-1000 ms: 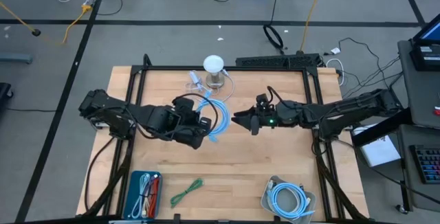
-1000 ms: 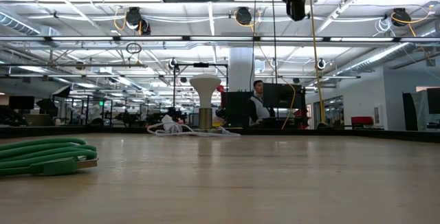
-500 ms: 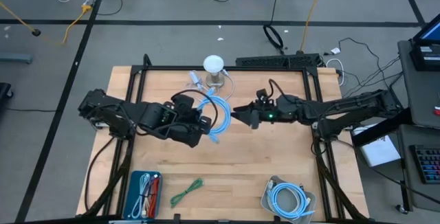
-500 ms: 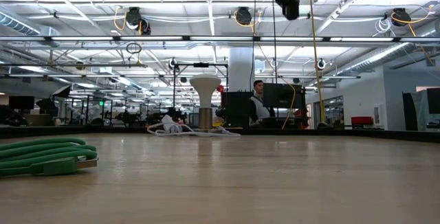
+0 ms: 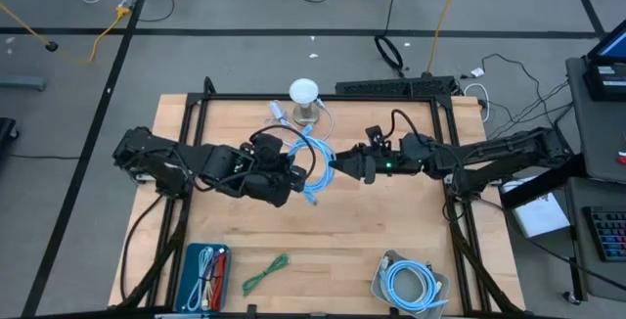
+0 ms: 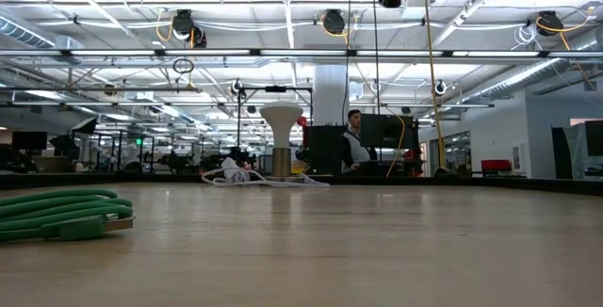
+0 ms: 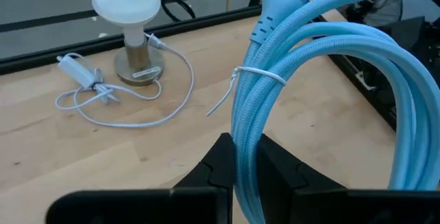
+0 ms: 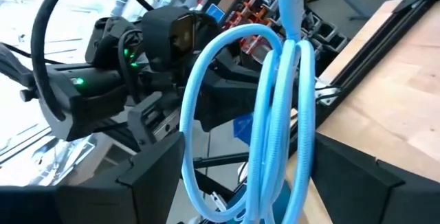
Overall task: Pick & Place USB Port
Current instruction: Put the blue video cable into the gray bin
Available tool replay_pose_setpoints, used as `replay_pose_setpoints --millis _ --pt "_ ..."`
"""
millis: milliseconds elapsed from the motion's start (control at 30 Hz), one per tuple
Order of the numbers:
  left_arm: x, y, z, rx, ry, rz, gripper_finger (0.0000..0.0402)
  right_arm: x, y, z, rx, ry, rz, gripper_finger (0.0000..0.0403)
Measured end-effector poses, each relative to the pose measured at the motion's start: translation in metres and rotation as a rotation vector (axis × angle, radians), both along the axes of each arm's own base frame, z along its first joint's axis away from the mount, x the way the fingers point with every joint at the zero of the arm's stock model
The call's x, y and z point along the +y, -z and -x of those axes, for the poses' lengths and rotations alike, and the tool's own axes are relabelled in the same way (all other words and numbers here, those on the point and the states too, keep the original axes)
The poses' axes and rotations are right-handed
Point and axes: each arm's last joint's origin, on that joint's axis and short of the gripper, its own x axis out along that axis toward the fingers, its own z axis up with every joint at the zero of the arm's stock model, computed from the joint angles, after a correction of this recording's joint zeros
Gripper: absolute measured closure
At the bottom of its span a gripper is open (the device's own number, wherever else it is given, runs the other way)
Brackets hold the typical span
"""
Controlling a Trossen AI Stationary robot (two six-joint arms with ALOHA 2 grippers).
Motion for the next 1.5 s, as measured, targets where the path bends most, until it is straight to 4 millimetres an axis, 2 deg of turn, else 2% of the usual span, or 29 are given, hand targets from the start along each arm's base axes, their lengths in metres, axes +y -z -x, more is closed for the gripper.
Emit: replay_pose_setpoints --millis 533,900,1100,1200,1333,1500 --pt "0.000 0.000 0.000 0.000 0.005 -0.001 0.0366 0.010 -0.005 0.001 -0.053 -0.039 -0.028 0.0116" --pt "-0.003 -0.006 -0.009 -0.069 0.060 -0.022 0.0366 0.013 0.009 -0.010 0.000 -0.055 -0.059 0.0162" --pt "-0.003 -0.004 -0.006 -0.030 0.060 -0.007 0.0366 0.014 0.009 -0.010 0.001 -0.056 -0.054 0.0225" --pt "-0.004 -0.004 -0.005 -0.029 0.064 -0.005 0.0366 0.014 0.010 -0.010 0.010 -0.061 -0.050 0.0278" --pt "-0.007 -0.003 -0.006 -0.013 0.108 0.007 0.0358 0.016 0.013 -0.010 0.044 -0.112 -0.034 0.0369" --pt "-0.017 -0.003 -0.005 0.027 0.233 0.046 0.0296 0.014 0.017 -0.008 0.102 -0.224 -0.040 0.0377"
